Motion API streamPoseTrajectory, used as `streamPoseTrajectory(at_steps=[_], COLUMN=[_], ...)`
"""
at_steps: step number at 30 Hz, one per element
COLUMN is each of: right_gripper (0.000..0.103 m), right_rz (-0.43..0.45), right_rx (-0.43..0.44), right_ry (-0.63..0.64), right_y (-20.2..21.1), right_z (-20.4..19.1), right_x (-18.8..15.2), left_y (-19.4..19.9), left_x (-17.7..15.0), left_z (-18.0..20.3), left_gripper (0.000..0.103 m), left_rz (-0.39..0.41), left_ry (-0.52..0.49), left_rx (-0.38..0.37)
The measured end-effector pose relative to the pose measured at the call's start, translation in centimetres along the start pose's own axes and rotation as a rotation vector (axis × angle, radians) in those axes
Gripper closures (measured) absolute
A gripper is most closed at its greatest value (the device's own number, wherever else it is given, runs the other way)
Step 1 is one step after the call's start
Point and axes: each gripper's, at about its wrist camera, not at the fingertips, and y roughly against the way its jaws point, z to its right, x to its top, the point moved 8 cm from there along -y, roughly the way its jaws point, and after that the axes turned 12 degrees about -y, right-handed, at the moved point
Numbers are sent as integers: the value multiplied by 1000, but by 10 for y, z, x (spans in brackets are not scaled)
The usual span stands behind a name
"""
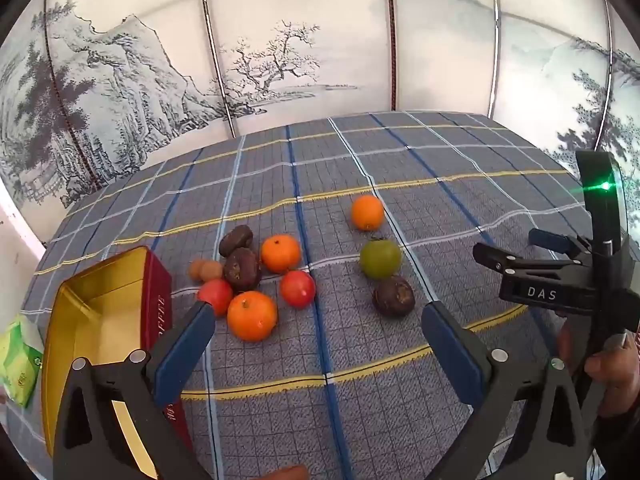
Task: Organize fruits
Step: 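Close the left gripper around the tangerine nearest the tin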
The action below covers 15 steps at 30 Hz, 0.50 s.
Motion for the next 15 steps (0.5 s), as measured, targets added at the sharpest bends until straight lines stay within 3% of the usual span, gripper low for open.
streamPoseTrajectory(at_steps=[4,10,13,15], right_gripper=[0,0,0,0], right_rz=[2,2,4,5], right_rx=[0,4,7,8], right_ry=[0,-1,-3,-3], right_y=[-1,-2,-3,-4], right_z=[1,3,5,6], right_x=[-1,-2,-1,-1], left_y=[-3,-22,-29,-35], left_x=[-2,-25,-33,-38], left_z=[5,17,11,2], left_gripper=[0,4,4,4], left_rz=[-13,-84,-119,-150], left_ry=[13,27,9,16], left_rx=[-17,-140,-117,-143])
